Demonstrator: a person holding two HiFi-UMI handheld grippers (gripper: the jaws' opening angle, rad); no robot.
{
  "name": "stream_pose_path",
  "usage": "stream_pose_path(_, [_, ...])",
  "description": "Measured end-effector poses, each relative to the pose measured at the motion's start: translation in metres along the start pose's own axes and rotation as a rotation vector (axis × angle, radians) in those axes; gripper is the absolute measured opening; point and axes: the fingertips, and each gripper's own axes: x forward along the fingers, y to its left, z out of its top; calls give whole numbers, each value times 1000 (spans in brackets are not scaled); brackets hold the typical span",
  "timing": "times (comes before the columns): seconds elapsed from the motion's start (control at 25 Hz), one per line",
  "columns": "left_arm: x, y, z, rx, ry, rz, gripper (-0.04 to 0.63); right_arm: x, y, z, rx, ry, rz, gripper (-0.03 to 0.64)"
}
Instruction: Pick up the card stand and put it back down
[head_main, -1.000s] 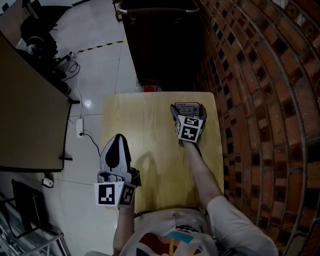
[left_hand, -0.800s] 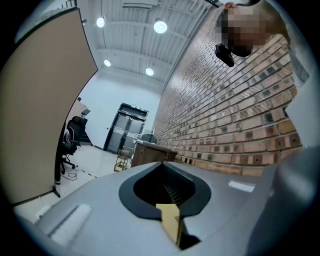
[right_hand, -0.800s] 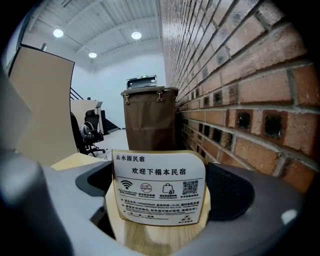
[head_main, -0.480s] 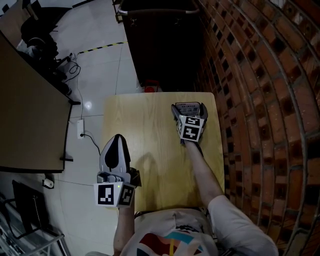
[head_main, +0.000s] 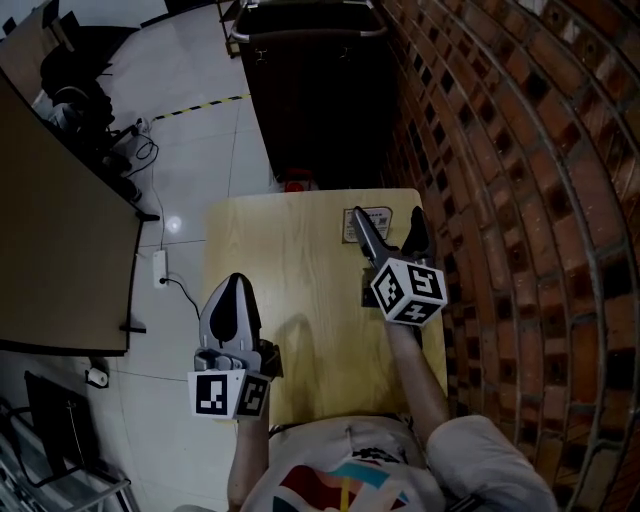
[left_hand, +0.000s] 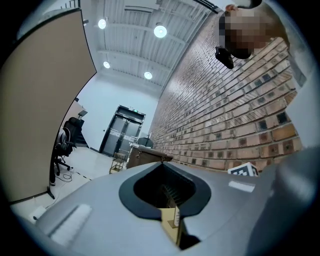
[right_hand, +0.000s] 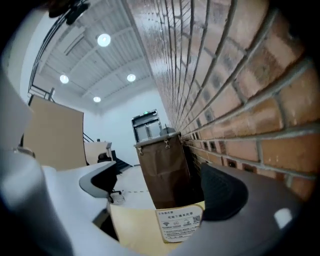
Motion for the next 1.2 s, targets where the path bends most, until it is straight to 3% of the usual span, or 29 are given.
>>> stream_pose_path(0.04, [-2, -2, 4, 4, -10, -6, 6, -18, 10, 15, 16, -27, 38, 479])
stream_pose_path(0.12, [-7, -6, 14, 21, -36, -12, 6, -57, 31, 39, 30, -83, 114, 215])
stream_pose_path(0.16, [-9, -7, 19, 29, -48, -14, 6, -75, 38, 49, 38, -111, 134, 138])
stream_pose_path(0.36, [-11, -19, 41, 107, -90, -35, 6, -131, 43, 70, 14, -149, 106, 1])
stream_pose_path(0.52, [-15, -41, 41, 178, -95, -68, 6, -149, 42, 64, -48, -117, 105, 0])
stream_pose_path(0.68, [-17, -53, 35, 174, -85, -91, 6, -152, 39, 63, -30, -119, 100, 0])
stream_pose_path(1.2, [-29, -47, 42, 165, -93, -60, 6, -156, 64, 62, -132, -97, 166, 0])
